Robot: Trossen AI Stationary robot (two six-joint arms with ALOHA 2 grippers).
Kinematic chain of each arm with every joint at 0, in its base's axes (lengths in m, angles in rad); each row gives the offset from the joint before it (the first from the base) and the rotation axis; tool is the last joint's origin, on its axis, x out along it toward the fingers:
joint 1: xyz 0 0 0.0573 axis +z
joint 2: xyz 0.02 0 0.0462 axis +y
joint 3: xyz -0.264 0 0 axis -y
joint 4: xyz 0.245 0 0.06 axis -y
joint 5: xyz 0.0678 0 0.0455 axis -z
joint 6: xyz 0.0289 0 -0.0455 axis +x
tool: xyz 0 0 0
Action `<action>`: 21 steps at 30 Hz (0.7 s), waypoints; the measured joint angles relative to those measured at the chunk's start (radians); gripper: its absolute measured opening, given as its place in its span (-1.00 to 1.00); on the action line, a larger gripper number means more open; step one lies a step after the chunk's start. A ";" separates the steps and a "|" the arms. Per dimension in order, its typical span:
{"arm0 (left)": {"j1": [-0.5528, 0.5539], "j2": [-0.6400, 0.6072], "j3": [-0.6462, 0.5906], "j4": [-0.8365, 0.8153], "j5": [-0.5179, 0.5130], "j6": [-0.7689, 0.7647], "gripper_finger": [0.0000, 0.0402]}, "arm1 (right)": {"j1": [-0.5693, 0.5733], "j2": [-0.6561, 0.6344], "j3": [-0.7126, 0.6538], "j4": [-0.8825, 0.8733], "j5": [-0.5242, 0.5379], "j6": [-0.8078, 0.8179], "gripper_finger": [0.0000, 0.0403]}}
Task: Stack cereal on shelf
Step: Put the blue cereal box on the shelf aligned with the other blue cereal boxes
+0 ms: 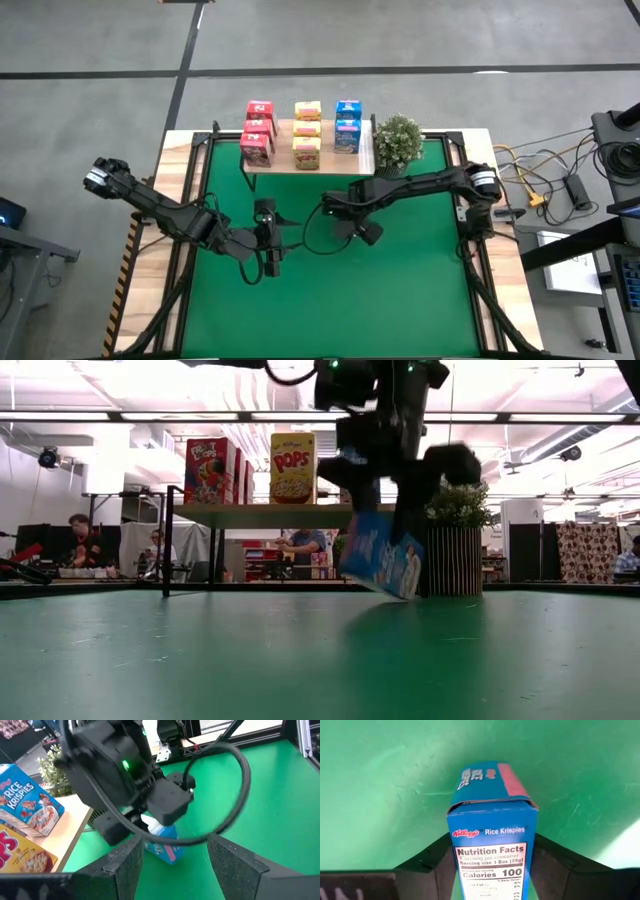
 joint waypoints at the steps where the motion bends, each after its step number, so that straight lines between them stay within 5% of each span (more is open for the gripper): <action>1: 0.000 0.000 0.000 0.001 0.000 0.004 0.02 | -0.004 -0.013 0.000 -0.009 -0.016 0.012 -0.05; 7: 0.000 -0.002 0.000 0.015 0.000 0.018 0.02 | -0.035 -0.090 0.000 -0.018 -0.112 0.129 -0.10; 15: 0.000 -0.040 0.000 0.015 -0.009 0.026 0.02 | -0.125 -0.212 0.000 -0.006 -0.370 0.274 -0.11; 21: 0.001 -0.083 0.000 0.014 -0.038 0.029 0.02 | -0.197 -0.319 -0.019 0.104 -0.442 0.351 -0.12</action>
